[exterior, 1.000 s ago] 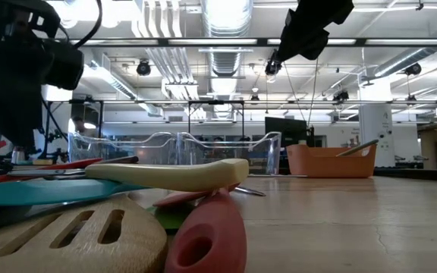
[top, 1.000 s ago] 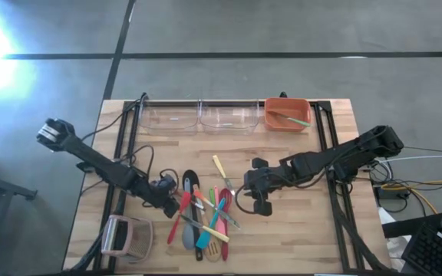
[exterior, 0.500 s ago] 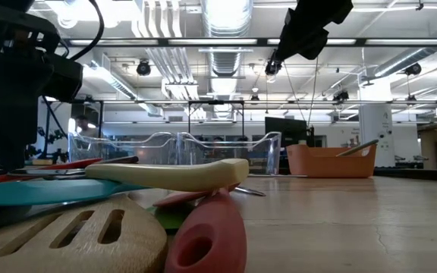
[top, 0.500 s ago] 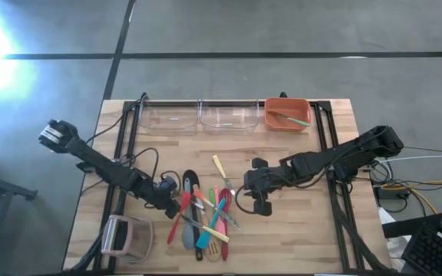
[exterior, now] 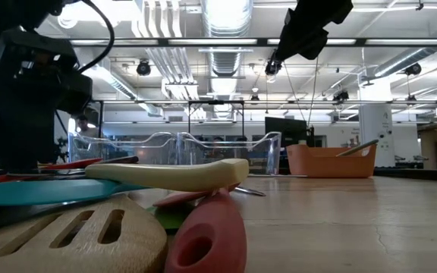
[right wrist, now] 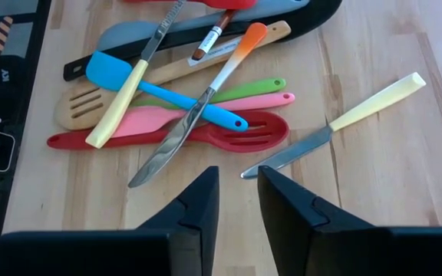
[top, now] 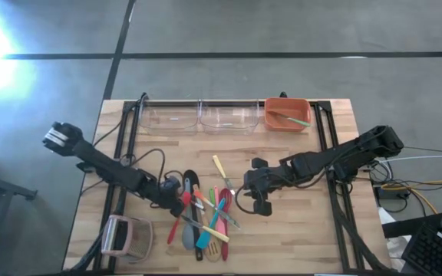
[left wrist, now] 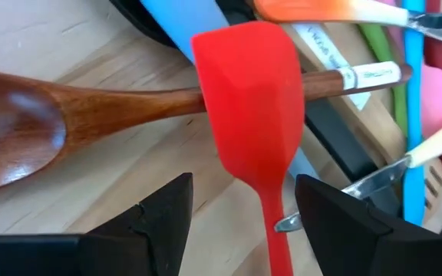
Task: Pick & Place Kitchen Items
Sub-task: Put the red spatula into the right transparent bin
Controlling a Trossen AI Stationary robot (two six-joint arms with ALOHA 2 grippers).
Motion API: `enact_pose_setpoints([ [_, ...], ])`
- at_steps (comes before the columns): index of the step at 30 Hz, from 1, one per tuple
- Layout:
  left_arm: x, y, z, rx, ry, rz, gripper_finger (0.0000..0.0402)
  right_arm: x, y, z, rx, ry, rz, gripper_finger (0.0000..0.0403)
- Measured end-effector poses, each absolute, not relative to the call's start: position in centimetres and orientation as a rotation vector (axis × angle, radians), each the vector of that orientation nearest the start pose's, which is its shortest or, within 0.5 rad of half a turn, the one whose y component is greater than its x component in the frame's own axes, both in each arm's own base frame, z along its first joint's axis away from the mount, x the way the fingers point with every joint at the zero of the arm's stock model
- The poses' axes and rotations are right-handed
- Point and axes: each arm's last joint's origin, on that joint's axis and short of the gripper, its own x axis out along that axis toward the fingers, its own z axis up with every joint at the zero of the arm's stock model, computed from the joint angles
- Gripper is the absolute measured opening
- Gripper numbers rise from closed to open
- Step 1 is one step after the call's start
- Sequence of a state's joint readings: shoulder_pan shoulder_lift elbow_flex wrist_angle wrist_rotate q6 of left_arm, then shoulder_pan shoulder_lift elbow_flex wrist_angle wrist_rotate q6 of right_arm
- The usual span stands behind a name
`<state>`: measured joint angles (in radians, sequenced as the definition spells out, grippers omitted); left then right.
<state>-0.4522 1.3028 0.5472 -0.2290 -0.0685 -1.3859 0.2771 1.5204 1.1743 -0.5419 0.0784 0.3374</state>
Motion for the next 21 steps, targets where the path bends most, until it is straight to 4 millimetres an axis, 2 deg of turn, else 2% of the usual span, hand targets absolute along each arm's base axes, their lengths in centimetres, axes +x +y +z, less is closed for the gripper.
enact_pose_setpoints([
  [9, 21.1, -9.9, 14.4, -1.021, 0.990, 0.347, 0.0232, 30.7, 8.5, 26.4, 0.157, 0.897, 0.035, 0.0073],
  [21, 21.3, -9.9, 14.0, -1.011, 0.996, 0.358, 0.0231, 30.6, 8.5, 26.2, 0.156, 0.905, 0.032, 0.0089],
])
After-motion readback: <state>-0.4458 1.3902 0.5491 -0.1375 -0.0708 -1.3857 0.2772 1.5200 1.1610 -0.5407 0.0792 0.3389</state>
